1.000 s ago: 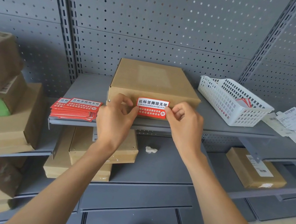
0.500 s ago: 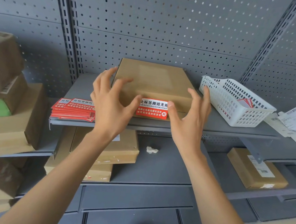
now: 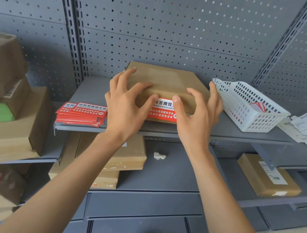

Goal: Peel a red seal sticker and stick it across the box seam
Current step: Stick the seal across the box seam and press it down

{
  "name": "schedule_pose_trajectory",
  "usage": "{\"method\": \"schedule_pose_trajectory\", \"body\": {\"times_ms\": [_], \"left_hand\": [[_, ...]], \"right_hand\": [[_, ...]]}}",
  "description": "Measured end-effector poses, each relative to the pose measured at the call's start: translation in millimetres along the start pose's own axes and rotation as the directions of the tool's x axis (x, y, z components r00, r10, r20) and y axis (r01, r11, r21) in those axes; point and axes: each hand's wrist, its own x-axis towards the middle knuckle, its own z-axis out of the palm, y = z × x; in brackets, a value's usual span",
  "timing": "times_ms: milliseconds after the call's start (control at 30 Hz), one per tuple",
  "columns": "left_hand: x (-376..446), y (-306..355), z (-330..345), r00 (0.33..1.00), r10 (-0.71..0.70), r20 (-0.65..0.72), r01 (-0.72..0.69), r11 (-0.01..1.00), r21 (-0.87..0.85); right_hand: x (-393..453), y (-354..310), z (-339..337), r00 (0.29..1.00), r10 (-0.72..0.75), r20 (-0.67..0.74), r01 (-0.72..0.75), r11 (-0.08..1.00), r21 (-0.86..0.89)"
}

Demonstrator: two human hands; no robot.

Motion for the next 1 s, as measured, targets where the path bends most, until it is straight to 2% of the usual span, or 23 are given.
{"method": "schedule_pose_trajectory", "body": {"times_ms": [300, 533, 1000], "left_hand": [[16, 20, -8, 0.999, 0.014, -0.040, -0.013, 0.999, 0.029], [24, 23, -13, 0.999, 0.041, -0.023, -0.039, 0.996, 0.082], [37, 26, -27, 0.995, 0.097, 0.009, -0.097, 0.992, 0.083]], "right_hand": [[15, -22, -13, 0.999, -0.010, -0.042, 0.005, 0.992, -0.124], [23, -32, -17, 1.000, 0.026, -0.007, -0.027, 0.987, -0.158], [43, -34, -51, 0.996, 0.035, 0.081, -0.039, 0.998, 0.040]]}}
